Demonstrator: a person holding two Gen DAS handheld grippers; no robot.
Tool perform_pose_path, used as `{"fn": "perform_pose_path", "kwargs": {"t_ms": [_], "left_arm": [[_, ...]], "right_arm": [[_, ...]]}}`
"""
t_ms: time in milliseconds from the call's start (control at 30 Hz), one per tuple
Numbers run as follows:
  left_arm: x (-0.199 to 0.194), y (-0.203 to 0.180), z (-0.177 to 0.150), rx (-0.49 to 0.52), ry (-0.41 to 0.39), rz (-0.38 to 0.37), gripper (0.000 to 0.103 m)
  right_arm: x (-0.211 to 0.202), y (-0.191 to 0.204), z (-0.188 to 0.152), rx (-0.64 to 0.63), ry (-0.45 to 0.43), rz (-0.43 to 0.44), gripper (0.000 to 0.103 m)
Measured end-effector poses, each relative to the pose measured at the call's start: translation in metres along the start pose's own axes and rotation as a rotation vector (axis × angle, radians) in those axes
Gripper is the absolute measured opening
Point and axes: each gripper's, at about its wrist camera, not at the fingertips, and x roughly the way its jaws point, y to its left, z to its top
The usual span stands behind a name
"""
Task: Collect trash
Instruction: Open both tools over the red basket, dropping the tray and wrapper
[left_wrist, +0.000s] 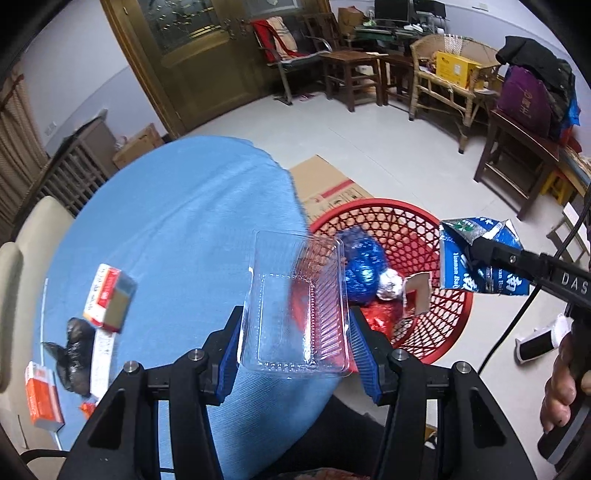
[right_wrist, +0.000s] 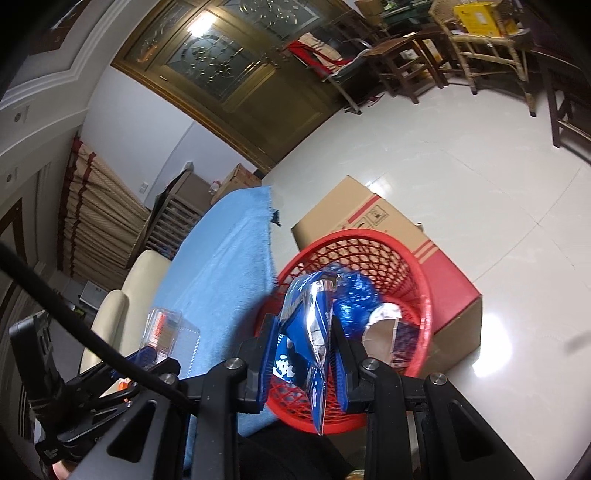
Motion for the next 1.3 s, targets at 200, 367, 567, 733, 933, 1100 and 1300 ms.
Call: {"fn": "perform_pose_path", "kwargs": {"t_ms": [200, 367, 567, 733, 933, 1100, 1300], "left_arm": [[0.012, -0.019, 0.012, 0.034, 0.01, -0.07, 0.057], [0.018, -0.021, 0.016, 0.034, 0.017, -0.103, 0.061], [0.006, 0.003, 0.008, -0.016, -0.003, -0.085, 0.063], [-0.015, 0.035, -0.018, -0.071, -0.032, -0.001, 0.065], [-0.043, 0.093, -0.063, -0.192, -0.063, 0.115, 0.067], [-0.056, 0.158, -0.117, -0.379, -0.034, 0.188, 0.069], [-0.074, 0.231, -0.187, -0.591, -0.014, 0.271, 0.069]], "right_arm": [[0.001, -0.011, 0.003, 0.021, 0.009, -0.036, 0.032], [-0.003, -0.018, 0.008, 0.076, 0.008, -0.029, 0.075], [-0.021, -0.009, 0.014, 0.035, -0.044, -0.01, 0.075], [-0.021, 0.003, 0.012, 0.017, -0.033, -0.001, 0.075], [-0.01, 0.035, 0.002, -0.05, 0.005, 0.021, 0.075], [0.001, 0.064, -0.006, -0.105, 0.04, 0.031, 0.075], [0.024, 0.102, -0.025, -0.181, 0.111, 0.037, 0.075]]}}
